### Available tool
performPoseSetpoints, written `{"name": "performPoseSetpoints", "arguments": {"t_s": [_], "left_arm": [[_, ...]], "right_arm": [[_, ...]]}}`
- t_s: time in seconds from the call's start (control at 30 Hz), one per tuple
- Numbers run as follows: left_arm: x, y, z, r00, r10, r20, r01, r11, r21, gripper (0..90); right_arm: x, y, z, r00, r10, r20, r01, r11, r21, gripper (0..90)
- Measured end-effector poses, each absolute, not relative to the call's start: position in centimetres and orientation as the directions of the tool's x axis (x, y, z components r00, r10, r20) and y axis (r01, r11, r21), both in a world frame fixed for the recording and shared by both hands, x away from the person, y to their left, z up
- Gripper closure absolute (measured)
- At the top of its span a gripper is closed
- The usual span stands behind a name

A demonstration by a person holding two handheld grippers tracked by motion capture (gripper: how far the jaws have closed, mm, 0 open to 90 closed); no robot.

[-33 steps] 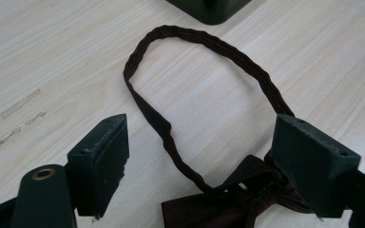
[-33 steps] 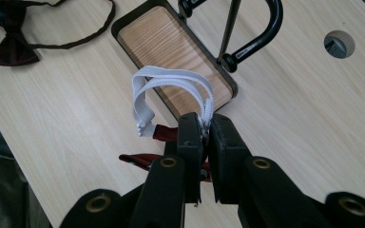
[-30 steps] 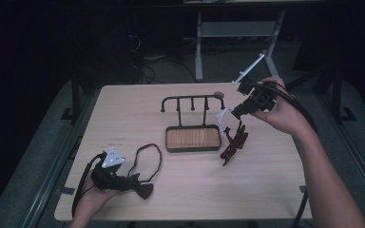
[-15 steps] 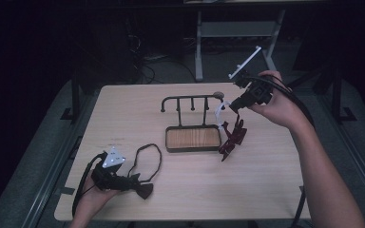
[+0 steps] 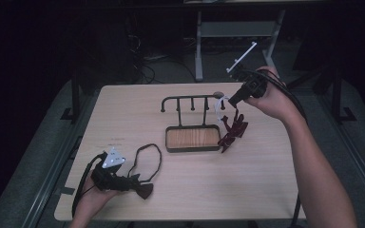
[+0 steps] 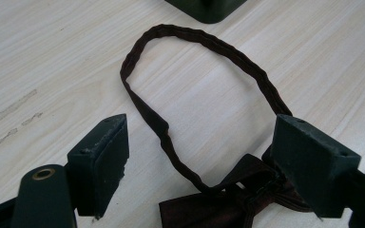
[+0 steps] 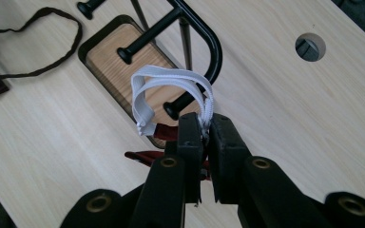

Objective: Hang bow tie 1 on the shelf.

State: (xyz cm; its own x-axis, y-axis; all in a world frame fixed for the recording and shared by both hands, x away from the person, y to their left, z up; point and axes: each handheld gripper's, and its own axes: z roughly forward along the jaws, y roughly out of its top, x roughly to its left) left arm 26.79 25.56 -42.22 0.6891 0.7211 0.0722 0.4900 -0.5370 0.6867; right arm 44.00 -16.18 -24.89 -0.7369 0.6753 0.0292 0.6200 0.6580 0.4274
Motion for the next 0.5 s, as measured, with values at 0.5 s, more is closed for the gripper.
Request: {"name": "performPoseSetpoints", "arguments": {"t_s": [0.5], "left_arm": [[26.8, 25.2, -42.2, 0.692, 0.717, 0.078, 0.485, -0.542, 0.686, 20.8]], "right_arm": [[44.6, -17.3, -26.5, -0.699, 0.714, 0.050, 0.655, 0.610, 0.445, 79.0]]}}
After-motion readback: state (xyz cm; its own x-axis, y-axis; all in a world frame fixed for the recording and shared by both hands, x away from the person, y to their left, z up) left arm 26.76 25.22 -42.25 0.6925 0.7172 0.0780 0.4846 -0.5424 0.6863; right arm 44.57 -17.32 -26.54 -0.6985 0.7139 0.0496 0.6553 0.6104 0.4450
